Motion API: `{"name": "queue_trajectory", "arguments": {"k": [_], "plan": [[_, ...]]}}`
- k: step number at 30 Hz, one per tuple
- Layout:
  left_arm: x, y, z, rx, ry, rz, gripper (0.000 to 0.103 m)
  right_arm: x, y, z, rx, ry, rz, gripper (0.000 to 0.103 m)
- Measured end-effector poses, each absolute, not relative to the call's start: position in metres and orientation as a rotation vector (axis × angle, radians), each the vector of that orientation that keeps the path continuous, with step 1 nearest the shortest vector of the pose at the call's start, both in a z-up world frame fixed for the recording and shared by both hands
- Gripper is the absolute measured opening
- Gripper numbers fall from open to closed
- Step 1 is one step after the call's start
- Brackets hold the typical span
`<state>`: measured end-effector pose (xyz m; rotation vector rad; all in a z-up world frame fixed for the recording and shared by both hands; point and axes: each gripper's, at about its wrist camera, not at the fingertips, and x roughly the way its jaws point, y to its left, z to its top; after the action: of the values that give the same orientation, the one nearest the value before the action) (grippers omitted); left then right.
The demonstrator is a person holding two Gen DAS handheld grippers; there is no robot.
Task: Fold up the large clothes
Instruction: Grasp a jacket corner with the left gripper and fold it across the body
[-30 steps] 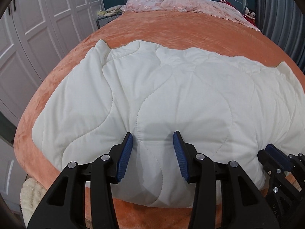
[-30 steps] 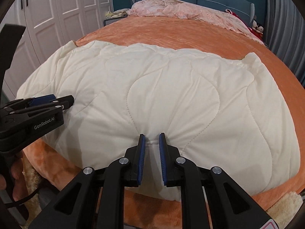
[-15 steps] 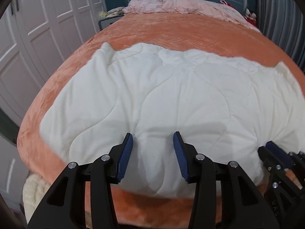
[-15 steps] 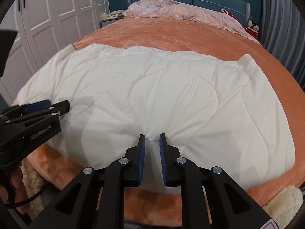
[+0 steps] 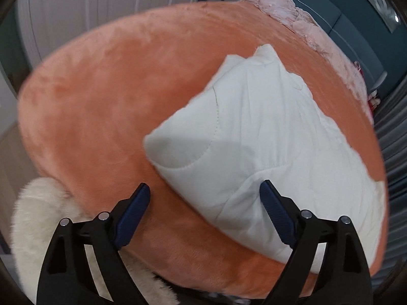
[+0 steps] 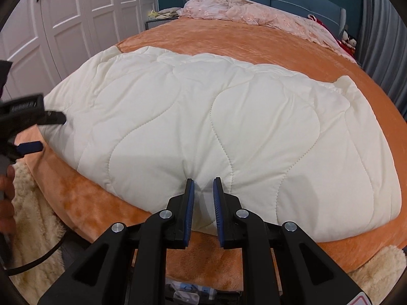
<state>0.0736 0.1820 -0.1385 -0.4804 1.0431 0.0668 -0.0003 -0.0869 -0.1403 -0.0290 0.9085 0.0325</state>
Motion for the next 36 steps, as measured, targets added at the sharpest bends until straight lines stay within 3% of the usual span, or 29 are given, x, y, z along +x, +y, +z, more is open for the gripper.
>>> {"name": "queue_trajectory", "arguments": {"k": [2,3,7,9,23,36], "plan": [[0.079,0.18,-0.14,-0.51,1.048,0.043,0.08,-0.001,-0.086,-0.14,-0.036,0.907,0.032,0.014],[0.08,0.178,-0.139,-0.514,1.047,0.024,0.065,-0.001,-0.087,-0.14,-0.038,0.907,0.032,0.014],[0.078,0.158,-0.116,-0.444,1.025,-0.007,0.025,-0.002,-0.087,-0.137,-0.033,0.901,0.03,0.014],[0.071,0.153,-0.094,-0.425,0.975,-0.036,0.02,-0.005,-0.088,-0.132,-0.013,0.888,0.03,0.014],[0.025,0.062,0.025,-0.231,0.779,-0.282,0.011,-0.009,-0.094,-0.138,0.032,0.888,0.065,0.014],[0.02,-0.059,0.034,0.054,0.769,-0.418,0.011,-0.085,-0.157,-0.063,0.073,0.766,0.034,0.013]]}}
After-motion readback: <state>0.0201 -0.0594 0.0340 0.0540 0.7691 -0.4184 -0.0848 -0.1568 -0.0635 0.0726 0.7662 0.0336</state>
